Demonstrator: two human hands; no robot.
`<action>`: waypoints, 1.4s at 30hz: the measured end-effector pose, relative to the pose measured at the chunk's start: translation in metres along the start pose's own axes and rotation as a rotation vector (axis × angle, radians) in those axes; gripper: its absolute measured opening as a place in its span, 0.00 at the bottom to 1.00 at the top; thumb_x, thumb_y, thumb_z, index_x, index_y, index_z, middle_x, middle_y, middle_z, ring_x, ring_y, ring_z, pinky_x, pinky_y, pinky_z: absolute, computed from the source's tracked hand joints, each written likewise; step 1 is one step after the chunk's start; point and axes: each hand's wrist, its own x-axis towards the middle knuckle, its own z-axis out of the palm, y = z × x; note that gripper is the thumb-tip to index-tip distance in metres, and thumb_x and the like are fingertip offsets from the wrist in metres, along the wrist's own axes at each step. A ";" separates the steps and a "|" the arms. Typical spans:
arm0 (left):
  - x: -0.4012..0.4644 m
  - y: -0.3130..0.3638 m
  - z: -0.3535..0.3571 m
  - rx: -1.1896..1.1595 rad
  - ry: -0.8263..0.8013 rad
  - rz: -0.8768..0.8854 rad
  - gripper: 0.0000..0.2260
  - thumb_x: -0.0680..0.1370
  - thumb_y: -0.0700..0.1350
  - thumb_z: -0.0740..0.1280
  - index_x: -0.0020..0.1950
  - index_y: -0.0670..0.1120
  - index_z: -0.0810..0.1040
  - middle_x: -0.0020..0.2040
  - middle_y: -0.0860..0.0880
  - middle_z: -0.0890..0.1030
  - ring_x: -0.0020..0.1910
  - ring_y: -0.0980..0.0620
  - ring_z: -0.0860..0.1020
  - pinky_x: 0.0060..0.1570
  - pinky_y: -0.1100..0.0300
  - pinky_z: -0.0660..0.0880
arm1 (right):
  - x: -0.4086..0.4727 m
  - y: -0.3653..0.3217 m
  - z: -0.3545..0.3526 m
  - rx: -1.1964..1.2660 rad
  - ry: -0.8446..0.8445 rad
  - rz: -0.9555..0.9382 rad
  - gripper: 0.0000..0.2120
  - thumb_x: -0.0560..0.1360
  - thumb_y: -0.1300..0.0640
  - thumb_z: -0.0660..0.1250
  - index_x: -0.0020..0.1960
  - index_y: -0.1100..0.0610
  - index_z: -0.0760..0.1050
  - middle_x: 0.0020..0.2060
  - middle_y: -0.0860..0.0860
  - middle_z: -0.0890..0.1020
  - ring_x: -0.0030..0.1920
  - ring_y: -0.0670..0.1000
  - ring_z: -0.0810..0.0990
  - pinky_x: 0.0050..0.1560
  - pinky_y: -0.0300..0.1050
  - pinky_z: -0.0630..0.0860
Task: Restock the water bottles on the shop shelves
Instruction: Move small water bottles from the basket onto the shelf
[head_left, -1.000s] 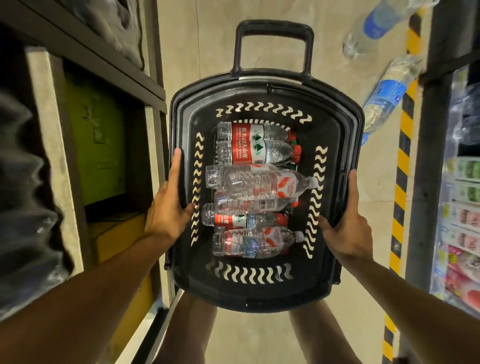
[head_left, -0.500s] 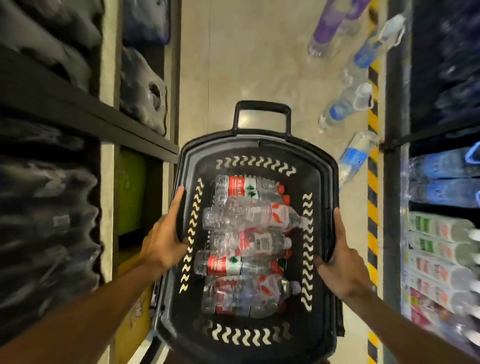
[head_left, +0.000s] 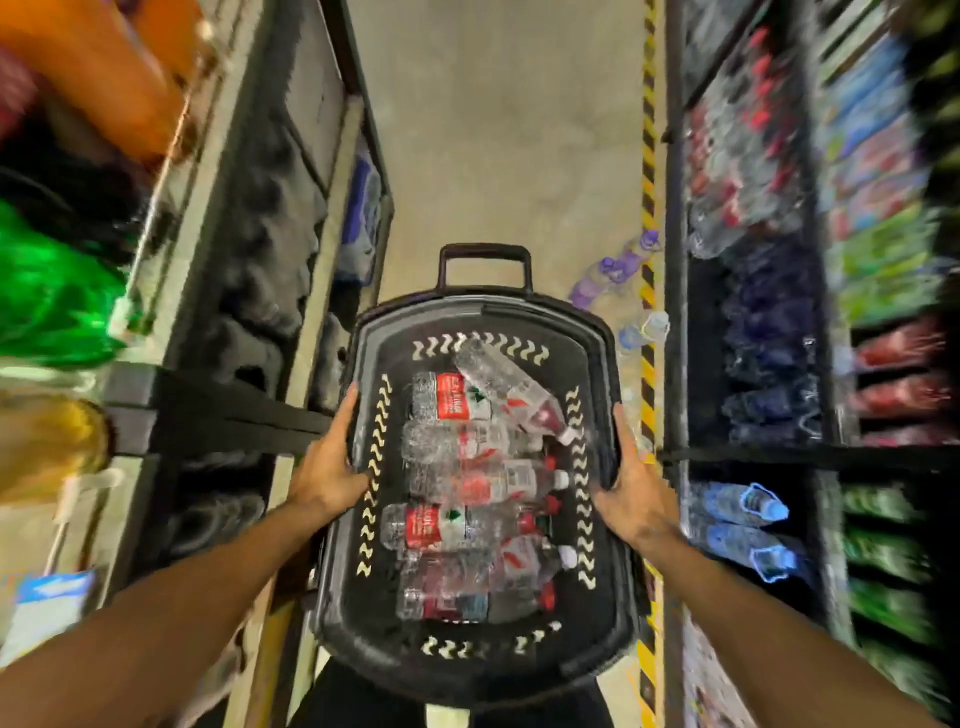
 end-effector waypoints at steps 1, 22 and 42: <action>0.013 0.011 -0.010 0.000 0.000 0.015 0.55 0.70 0.36 0.74 0.81 0.66 0.43 0.31 0.49 0.79 0.29 0.49 0.80 0.33 0.53 0.80 | 0.012 -0.009 -0.012 -0.011 0.023 0.009 0.55 0.75 0.47 0.72 0.77 0.31 0.28 0.27 0.57 0.80 0.25 0.59 0.79 0.22 0.55 0.74; 0.396 0.325 -0.219 0.116 0.108 0.116 0.56 0.69 0.33 0.73 0.80 0.69 0.42 0.32 0.41 0.79 0.27 0.46 0.77 0.30 0.47 0.79 | 0.388 -0.189 -0.284 0.092 0.159 0.000 0.49 0.78 0.47 0.70 0.80 0.33 0.35 0.26 0.53 0.74 0.24 0.56 0.73 0.25 0.47 0.69; 0.824 0.518 -0.401 0.015 0.032 0.215 0.54 0.72 0.45 0.79 0.83 0.58 0.43 0.62 0.46 0.83 0.55 0.47 0.83 0.55 0.52 0.80 | 0.809 -0.406 -0.467 0.000 0.052 0.024 0.52 0.77 0.51 0.72 0.81 0.41 0.33 0.26 0.54 0.78 0.25 0.56 0.78 0.23 0.45 0.70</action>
